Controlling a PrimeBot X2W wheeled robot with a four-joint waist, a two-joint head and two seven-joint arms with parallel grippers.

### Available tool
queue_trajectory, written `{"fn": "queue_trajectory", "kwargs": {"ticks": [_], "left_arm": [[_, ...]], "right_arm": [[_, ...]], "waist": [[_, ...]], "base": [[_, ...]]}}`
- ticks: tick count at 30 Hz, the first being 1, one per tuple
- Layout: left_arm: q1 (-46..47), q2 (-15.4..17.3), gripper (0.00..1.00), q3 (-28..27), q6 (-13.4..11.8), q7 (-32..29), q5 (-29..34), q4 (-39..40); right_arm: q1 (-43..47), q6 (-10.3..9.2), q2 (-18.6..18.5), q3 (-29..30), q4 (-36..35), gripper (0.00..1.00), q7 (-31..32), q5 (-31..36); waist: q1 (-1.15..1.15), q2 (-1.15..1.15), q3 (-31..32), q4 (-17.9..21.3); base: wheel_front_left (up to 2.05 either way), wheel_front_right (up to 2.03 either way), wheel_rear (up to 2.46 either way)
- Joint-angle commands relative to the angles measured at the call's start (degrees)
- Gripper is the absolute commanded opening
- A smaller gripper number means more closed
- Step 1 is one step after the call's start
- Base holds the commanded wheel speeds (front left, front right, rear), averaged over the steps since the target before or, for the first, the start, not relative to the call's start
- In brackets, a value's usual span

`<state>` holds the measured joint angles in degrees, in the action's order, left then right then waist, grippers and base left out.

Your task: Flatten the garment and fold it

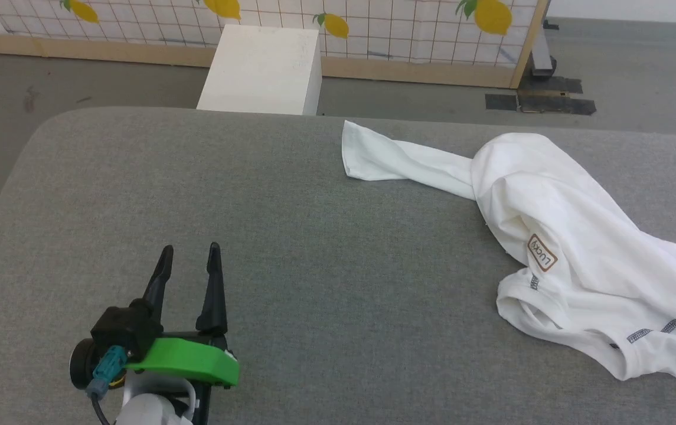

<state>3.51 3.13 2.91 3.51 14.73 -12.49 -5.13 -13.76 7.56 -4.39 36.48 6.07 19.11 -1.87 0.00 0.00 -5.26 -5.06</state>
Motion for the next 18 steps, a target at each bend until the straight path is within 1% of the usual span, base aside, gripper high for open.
{"fn": "queue_trajectory", "kwargs": {"ticks": [1,4,6,9,12,15,18], "left_arm": [[-0.54,-0.22,1.00,0.02,0.36,0.27,0.45,-0.07],[-0.45,-0.23,1.00,0.54,0.47,0.27,0.31,-0.02],[-0.52,-0.23,1.00,0.97,0.44,0.27,0.14,-0.06],[-0.88,-0.24,1.00,1.30,0.18,0.27,-0.16,0.03],[-1.30,-0.24,1.00,1.36,0.01,0.27,-0.42,0.11],[-1.32,-0.24,1.00,1.49,-0.13,0.27,-0.47,0.22],[-0.68,-0.24,1.00,2.32,-0.15,0.27,-0.78,0.23]], "right_arm": [[2.26,-0.08,0.76,-2.18,-1.62,1.00,-1.98,-1.39],[6.10,-0.08,1.37,-6.48,-4.19,1.00,-3.85,-4.10],[8.54,-0.08,1.46,-9.24,-4.03,1.00,-3.82,-7.08],[11.26,-0.08,1.48,-14.97,-2.77,1.00,-2.89,-9.73],[10.94,-0.08,1.49,-22.26,-1.24,1.00,0.81,-9.32],[7.36,-0.08,1.50,-27.35,1.31,1.00,6.31,-7.62],[2.41,-0.08,1.50,-31.22,5.67,1.00,13.13,-2.89]], "waist": [[0.00,0.00,0.78,0.00],[0.00,0.00,1.28,-0.16],[0.00,0.00,1.57,-0.21],[0.00,0.00,1.77,0.02],[0.00,0.00,1.55,0.54],[0.00,0.00,1.14,0.83],[0.00,0.00,0.42,0.04]], "base": [[0.00,0.00,0.00],[0.00,0.00,0.00],[0.00,0.00,0.00],[0.00,0.00,0.00],[0.00,0.00,0.00],[0.00,0.00,0.00],[0.00,0.00,0.00]]}}
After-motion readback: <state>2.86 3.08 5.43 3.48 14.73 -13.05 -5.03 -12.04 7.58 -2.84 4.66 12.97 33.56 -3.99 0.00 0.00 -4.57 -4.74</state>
